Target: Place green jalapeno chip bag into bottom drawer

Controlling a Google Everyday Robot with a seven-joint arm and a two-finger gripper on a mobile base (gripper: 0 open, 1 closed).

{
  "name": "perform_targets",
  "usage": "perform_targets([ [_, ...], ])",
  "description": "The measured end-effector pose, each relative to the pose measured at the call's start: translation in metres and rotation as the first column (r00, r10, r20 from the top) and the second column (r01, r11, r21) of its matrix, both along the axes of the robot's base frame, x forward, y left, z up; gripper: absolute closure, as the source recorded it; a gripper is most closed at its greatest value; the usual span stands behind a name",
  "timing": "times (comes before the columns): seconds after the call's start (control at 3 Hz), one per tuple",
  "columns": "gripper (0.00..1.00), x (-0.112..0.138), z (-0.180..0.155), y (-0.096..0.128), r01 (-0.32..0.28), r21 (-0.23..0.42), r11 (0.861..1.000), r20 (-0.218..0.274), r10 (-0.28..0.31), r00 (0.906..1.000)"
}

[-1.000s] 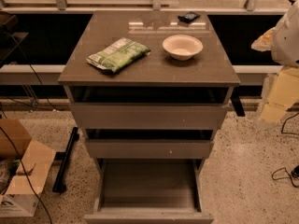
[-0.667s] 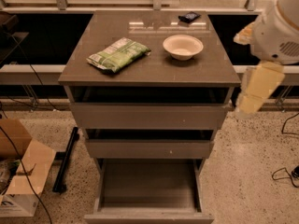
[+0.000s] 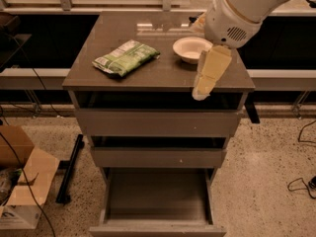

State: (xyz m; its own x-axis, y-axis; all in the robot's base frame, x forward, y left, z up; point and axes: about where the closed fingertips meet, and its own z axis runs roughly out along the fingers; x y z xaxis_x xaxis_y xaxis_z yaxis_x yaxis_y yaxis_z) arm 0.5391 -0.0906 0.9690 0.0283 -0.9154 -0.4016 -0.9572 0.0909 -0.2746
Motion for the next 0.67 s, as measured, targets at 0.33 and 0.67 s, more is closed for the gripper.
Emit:
perform_targets([
  [0.33,0.0,0.0,0.0,0.0,0.001,0.0,1.0,0.0,-0.001,1.0],
  [0.67,0.0,0.008,-0.012,0.012,0.017,0.001,1.0,-0.001,-0.017,0.9999],
])
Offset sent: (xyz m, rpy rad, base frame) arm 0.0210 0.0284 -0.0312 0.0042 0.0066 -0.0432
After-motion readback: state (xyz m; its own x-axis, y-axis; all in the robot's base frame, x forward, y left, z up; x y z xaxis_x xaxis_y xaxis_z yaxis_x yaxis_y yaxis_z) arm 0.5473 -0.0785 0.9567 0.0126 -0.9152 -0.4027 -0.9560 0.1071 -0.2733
